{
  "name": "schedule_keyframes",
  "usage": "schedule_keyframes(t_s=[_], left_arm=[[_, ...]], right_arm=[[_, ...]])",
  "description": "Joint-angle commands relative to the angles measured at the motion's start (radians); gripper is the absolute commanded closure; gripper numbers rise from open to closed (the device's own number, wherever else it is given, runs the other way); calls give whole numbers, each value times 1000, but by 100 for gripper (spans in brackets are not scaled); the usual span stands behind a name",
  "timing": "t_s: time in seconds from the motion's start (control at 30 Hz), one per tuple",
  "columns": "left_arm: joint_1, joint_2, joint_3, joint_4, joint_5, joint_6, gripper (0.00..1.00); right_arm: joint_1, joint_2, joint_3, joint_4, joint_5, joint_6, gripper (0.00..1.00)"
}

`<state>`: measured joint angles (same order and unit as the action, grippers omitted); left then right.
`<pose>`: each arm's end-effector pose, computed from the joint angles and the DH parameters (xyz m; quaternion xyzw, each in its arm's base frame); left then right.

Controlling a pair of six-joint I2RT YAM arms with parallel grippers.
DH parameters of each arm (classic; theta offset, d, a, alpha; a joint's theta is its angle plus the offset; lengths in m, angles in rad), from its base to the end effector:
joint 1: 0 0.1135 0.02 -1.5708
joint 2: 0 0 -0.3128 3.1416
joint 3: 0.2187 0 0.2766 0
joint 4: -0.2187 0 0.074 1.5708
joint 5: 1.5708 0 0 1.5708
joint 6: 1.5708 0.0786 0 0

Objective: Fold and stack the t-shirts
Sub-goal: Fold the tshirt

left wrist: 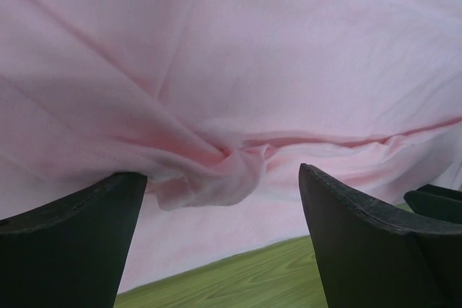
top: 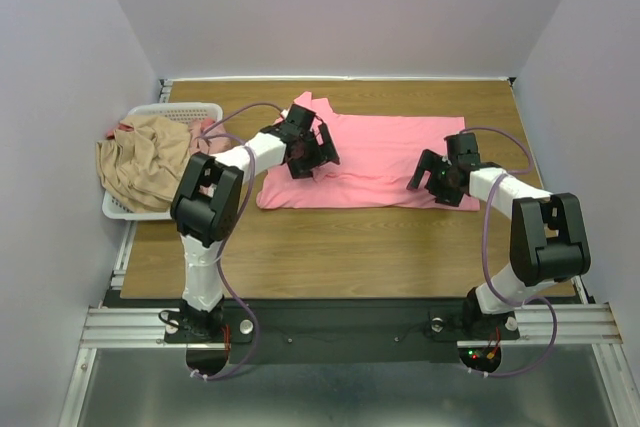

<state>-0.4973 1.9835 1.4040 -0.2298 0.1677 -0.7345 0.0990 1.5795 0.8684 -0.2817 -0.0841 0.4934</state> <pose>0.4409 -0.2543 0.1927 -0.0786 0.9223 -0.2774 0.2573 0.3473 0.0411 0.1679 0.1759 0.9415 0.1216 0.2606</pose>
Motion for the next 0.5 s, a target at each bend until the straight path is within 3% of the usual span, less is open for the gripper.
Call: schedule_keyframes(t_s=[0.0,0.2,0.37,0.47], left_arm=[[2,61,131,-12,-4,17,1],[19,191,387,-45,-34,73,1],[25,288,636,-178,-98,168,1],[23,216,598,-183,-149,184,2]], right_arm=[[-1,25,-40,7,32,-9,0],[-1,24,-45,6,52,-13,0],[-1,13,-46,3,56,-18,0],[-2,14,-43,3,63,-18,0]])
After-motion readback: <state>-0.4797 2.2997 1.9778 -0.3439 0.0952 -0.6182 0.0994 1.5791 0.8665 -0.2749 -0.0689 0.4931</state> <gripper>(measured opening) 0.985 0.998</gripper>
